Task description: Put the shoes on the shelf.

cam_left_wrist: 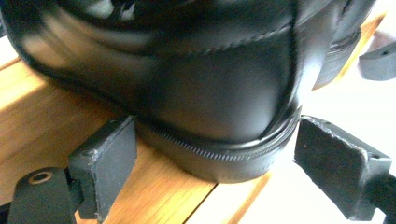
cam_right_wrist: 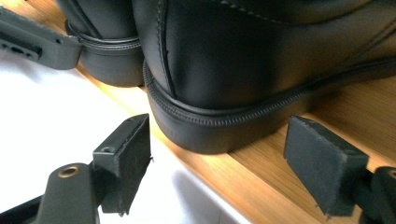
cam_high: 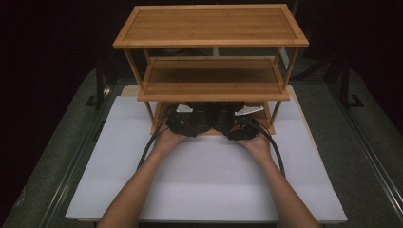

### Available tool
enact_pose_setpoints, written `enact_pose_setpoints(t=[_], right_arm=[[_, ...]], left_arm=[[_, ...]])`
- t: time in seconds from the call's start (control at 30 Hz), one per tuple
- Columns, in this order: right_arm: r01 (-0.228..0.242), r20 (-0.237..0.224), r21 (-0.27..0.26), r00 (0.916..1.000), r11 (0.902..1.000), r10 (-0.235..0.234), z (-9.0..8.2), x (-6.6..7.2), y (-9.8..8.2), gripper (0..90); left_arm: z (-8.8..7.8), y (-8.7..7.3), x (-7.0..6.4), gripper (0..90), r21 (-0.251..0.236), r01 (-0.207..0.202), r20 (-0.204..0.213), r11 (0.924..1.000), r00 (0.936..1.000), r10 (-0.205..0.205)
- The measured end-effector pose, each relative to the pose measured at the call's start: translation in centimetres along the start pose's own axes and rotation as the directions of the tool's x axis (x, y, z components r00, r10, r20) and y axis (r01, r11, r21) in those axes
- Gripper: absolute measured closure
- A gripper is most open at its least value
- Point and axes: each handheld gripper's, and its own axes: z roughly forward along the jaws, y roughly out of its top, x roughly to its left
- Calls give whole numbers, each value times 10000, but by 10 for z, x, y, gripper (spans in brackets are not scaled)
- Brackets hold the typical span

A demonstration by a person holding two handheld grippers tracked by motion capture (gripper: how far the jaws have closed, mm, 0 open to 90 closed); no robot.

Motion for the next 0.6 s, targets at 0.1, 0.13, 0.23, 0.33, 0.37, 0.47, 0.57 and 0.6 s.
enact_pose_setpoints(t=[0.1, 0.13, 0.23, 0.33, 0.37, 0.47, 0.57, 0.6], right_arm=[[-6, -17, -199, 10000, 9998, 5, -9, -1, -3, 194], [9, -23, -183, 10000, 9998, -9, -11, -1, -4, 188], [57, -20, -178, 10000, 9998, -57, -16, -1, -8, 181], [117, 7, -191, 9999, 9997, -117, -23, 0, -12, 173], [96, 21, -166, 10000, 9998, -95, -25, 1, -13, 167], [54, 54, -62, 10000, 10000, -54, -30, 4, -17, 154], [148, 47, 15, 9999, 9999, -148, -41, 6, -26, 136], [147, 61, 75, 9999, 9999, -147, -44, 7, -27, 131]], left_arm=[[-8, -6, 1, 119, -40, 221, 66, 9997, 9997, -221], [-9, -8, -1, 119, -138, 397, 63, 9991, 9992, -397], [-18, -12, -2, 116, -37, 174, 127, 9998, 9998, -174], [-27, -17, -5, 107, 4, 165, 287, 9999, 9995, -166], [-31, -19, -7, 107, 34, 119, 288, 9999, 9995, -120], [-38, -23, -11, 104, -39, 130, 298, 9999, 9995, -129], [-55, -33, -20, 101, -39, -23, 310, 10000, 9995, 24], [-59, -36, -22, 101, -41, -12, 315, 10000, 9995, 14]])
